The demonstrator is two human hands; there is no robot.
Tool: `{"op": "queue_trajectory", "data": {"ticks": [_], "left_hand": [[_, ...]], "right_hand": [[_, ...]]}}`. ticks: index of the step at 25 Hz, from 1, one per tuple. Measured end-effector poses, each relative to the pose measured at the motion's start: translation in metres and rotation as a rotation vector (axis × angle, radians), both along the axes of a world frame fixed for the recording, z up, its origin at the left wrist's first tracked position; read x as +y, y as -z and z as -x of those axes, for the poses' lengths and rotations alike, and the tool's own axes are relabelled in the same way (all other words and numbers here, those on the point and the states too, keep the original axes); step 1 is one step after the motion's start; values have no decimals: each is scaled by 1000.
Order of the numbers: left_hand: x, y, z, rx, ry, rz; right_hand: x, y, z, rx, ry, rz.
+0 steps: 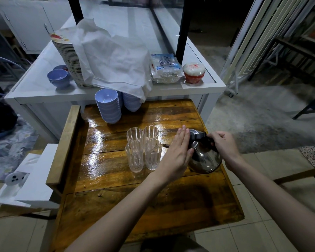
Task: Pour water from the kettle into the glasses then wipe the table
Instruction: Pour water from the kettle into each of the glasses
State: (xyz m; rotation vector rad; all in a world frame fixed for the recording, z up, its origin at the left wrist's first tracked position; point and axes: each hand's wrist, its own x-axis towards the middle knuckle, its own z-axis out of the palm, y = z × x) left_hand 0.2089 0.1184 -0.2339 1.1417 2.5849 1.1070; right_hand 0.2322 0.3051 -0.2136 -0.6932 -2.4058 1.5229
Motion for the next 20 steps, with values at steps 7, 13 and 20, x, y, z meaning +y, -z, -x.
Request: {"op": "queue_trajectory", "data": {"ticks": [7, 13, 20], "left_hand": [[-3, -3, 1, -16, -12, 12], [-5, -6, 1, 2, -8, 27], [-6, -16, 4, 53, 42, 73]], "right_hand": [[-4, -8, 1, -14, -26, -35], [-6, -8, 1, -2, -7, -20], [-15, -2, -9, 45, 162, 125]]}}
